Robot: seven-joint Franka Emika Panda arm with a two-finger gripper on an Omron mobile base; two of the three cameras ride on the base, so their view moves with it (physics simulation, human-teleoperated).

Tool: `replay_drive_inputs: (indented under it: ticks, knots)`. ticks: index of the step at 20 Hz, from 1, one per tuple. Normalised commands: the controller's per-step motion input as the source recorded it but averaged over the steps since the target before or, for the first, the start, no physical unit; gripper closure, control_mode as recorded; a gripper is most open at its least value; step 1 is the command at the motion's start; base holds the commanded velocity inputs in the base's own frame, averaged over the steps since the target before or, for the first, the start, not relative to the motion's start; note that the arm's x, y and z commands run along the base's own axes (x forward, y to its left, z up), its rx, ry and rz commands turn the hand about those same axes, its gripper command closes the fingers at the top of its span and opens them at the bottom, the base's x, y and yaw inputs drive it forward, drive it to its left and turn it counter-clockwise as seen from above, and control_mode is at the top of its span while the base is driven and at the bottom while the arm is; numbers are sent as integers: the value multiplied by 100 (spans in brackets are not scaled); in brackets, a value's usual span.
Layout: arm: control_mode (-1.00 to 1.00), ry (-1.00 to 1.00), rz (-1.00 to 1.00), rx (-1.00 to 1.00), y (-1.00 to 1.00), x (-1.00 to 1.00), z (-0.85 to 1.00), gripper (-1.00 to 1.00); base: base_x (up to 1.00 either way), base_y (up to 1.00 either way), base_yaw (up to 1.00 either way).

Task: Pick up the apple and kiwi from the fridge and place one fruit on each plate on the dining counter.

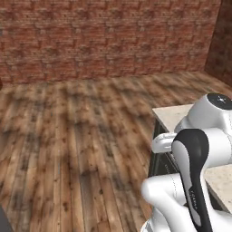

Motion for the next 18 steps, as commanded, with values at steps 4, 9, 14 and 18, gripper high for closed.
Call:
replay_drive_inputs:
  ticks: [4,9,14,18]
  knots:
    - [100,0,0,0,0,0,0,-100,84,-50,29]
    - [100,0,0,0,0,0,0,-100,31,-8,63]
    - [100,0,0,0,0,0,0,-100,30,0,86]
    - [100,0,0,0,0,0,0,-100,100,-17,50]
